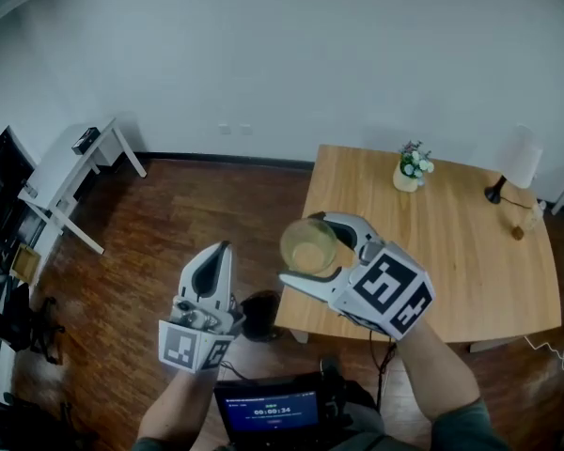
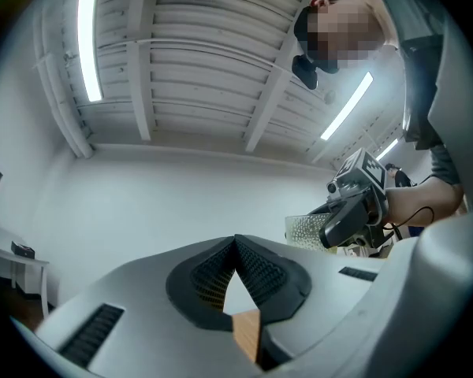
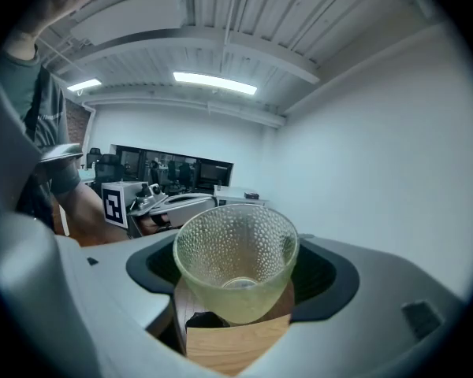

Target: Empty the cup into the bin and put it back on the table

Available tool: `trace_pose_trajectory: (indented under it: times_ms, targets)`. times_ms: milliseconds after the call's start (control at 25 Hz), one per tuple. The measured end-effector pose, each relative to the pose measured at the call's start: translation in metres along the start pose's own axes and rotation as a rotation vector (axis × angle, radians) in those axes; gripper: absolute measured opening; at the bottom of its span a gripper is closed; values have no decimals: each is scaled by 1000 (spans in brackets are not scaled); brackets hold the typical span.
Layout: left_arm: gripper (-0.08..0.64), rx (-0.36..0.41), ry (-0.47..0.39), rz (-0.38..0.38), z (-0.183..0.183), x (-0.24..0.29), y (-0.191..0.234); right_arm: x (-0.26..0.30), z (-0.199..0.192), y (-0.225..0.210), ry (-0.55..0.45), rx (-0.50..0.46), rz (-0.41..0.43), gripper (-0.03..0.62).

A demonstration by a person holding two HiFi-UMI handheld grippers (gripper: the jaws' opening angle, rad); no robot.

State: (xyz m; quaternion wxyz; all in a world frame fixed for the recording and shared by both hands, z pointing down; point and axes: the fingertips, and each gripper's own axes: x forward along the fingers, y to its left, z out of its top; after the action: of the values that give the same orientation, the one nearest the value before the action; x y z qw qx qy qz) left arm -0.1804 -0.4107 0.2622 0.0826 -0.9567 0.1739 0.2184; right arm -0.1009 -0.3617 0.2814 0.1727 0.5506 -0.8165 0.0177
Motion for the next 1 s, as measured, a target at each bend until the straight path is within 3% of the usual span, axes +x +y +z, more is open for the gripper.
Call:
trace_pose_trajectory:
  times_ms: [360,560,1000]
  targets:
    - [-3,-88,-24,-129,-15,14,-32,-46,-23,-5,41,68,-187,399]
    - [-3,-147,-19,-169,-20,21,-51,-75,-33,-2,62,102,-259,399]
    - [-3,-194,1,-267,-27,50,-118,-157,-59,-15,36,176,-384,399]
